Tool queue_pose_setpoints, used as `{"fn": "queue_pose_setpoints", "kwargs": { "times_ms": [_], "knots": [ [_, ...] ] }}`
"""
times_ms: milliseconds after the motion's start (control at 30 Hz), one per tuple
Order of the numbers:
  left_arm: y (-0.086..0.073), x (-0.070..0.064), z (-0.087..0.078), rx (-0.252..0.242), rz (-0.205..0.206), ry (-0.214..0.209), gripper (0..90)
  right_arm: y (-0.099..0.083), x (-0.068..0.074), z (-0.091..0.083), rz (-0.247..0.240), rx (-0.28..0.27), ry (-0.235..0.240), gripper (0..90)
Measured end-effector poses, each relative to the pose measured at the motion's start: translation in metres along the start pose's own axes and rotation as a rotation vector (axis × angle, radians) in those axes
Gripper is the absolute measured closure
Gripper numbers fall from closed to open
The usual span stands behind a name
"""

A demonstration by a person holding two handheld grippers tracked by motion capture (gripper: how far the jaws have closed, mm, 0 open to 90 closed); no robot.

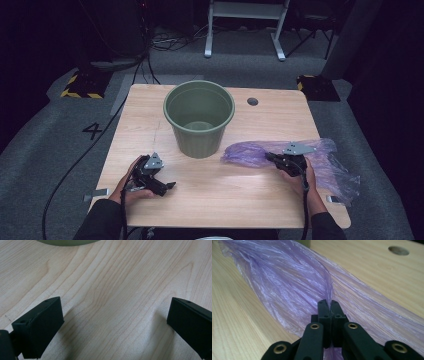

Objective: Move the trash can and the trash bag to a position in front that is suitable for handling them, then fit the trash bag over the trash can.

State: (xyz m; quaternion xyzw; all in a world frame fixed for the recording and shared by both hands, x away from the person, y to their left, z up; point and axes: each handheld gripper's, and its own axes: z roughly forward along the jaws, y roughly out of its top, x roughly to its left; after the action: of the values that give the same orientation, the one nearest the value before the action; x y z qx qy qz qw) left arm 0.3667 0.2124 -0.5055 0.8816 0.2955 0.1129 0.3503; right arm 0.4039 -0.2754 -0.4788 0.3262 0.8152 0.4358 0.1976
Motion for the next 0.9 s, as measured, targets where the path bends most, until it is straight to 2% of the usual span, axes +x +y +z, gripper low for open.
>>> {"fn": "queue_pose_setpoints", "kwargs": {
  "times_ms": [233,433,633,900],
  "knots": [
    [0.000,0.000,0.000,-0.001,-0.001,-0.001,0.3,0.008,0.004,-0.007,-0.019,-0.051,-0.001,90.0],
    [-0.001,-0.001,-0.001,-0.003,-0.007,0.004,0.3,0.012,0.003,-0.011,-0.009,-0.087,0.031,90.0],
    [-0.001,-0.001,-0.001,-0.003,-0.008,0.004,0.3,0.017,0.001,-0.019,-0.022,-0.124,0.009,90.0],
    [-0.001,-0.001,-0.001,-0.003,-0.007,0.003,0.3,0.026,0.002,-0.024,-0.035,-0.146,-0.004,90.0]
  ]
}}
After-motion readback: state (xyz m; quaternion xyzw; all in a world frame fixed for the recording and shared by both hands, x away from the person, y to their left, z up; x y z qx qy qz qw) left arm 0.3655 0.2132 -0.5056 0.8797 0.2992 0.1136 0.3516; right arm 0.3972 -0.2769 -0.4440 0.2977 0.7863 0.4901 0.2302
